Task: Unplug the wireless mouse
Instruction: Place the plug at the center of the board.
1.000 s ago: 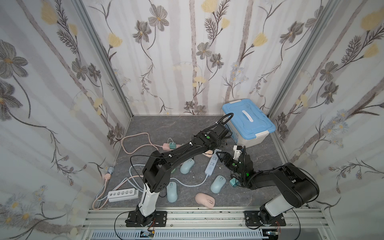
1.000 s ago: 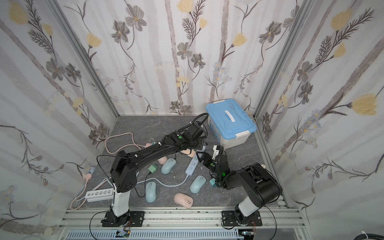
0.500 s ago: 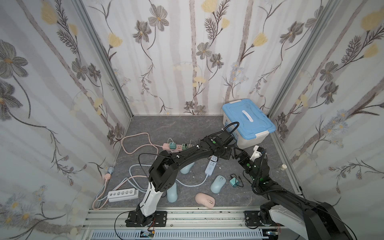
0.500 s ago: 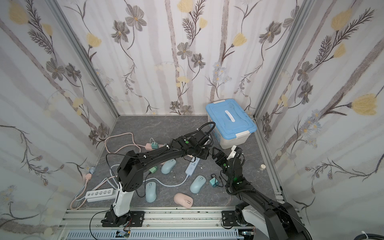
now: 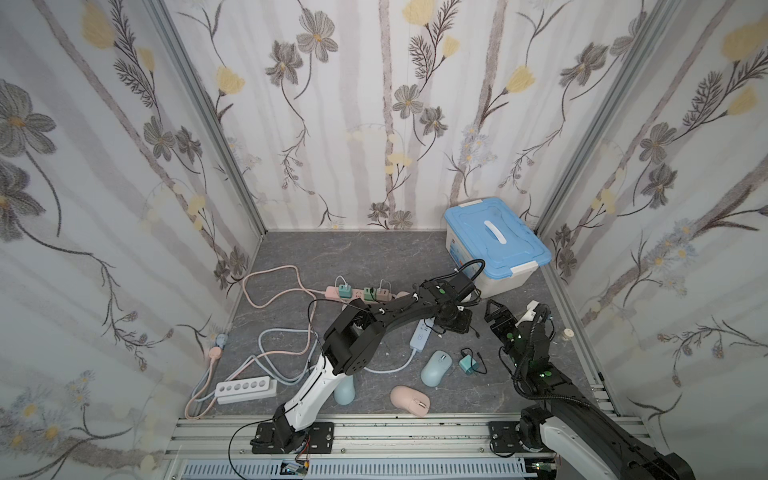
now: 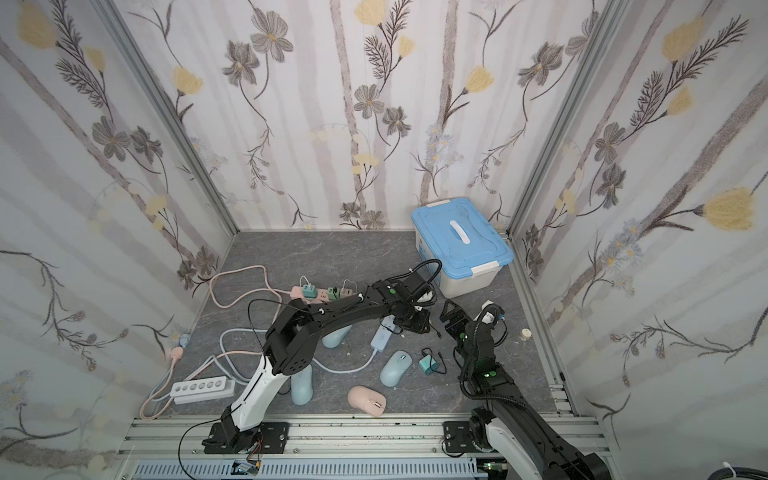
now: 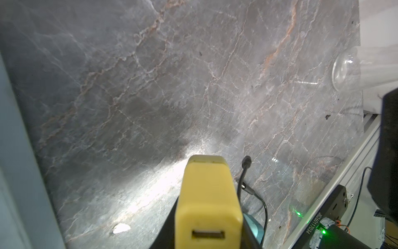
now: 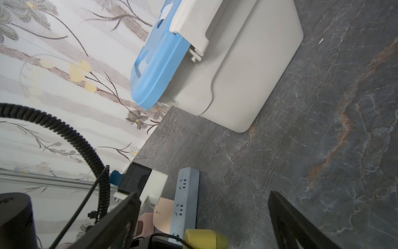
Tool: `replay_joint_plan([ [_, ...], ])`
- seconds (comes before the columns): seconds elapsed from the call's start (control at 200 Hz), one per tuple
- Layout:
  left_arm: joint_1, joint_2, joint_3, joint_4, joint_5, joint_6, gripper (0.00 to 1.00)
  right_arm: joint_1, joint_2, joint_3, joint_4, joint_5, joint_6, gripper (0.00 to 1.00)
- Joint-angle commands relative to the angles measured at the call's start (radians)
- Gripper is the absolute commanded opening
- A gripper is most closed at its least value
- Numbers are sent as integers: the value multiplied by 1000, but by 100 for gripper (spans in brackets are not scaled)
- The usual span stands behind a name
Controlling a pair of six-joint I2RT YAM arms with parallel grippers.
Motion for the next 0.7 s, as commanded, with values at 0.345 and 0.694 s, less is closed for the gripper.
replay_joint_plan([
  [0.345,60,-161,-89,75,18,-61,91,-1,2,20,-17,-52,-31,96],
  [0.694,88,-634,-422,185,-153,-46,100,103,74,129,-51,-396,-256,85],
])
